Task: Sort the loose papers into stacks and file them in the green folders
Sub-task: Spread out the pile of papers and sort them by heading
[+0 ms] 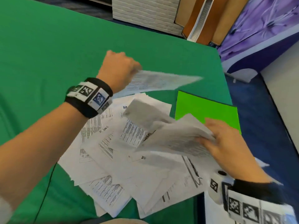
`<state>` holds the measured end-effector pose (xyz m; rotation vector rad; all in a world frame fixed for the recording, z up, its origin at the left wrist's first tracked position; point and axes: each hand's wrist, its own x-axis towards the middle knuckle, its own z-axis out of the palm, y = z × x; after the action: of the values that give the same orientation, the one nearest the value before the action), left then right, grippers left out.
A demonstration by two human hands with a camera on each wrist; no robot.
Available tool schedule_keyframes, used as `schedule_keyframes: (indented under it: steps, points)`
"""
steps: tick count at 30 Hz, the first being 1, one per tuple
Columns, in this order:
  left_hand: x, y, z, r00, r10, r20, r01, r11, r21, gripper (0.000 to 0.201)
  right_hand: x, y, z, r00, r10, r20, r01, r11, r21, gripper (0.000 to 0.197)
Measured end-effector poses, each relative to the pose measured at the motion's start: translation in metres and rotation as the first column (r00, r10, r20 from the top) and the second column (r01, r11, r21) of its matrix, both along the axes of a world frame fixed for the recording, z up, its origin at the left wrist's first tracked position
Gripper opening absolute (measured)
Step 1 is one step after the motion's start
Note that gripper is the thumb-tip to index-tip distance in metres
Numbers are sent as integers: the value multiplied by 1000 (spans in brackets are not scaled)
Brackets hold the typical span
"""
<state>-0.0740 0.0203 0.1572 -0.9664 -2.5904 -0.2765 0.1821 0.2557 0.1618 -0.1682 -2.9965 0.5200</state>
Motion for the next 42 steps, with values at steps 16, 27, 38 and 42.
schedule_keyframes:
  steps: [16, 27, 38, 42]
  points:
    - [51, 6, -43, 971, 137, 198, -221, 835, 504, 38, -6, -8, -25, 821, -376, -429, 304, 925, -228, 54]
    - [113, -23, -214, 340, 598, 726, -608, 728, -315, 94, -1, -12, -50, 615, -671, -414, 140, 610, -780, 25]
    - [86, -44, -191, 511, 274, 814, -674, 716, 182, 13, 1, -24, -140, 741, -671, -38, 316, 398, -861, 24]
    - [68, -50, -159, 567, 202, 799, -700, 629, 337, 9, -3, -2, -103, 767, -620, -167, 226, 504, -834, 22]
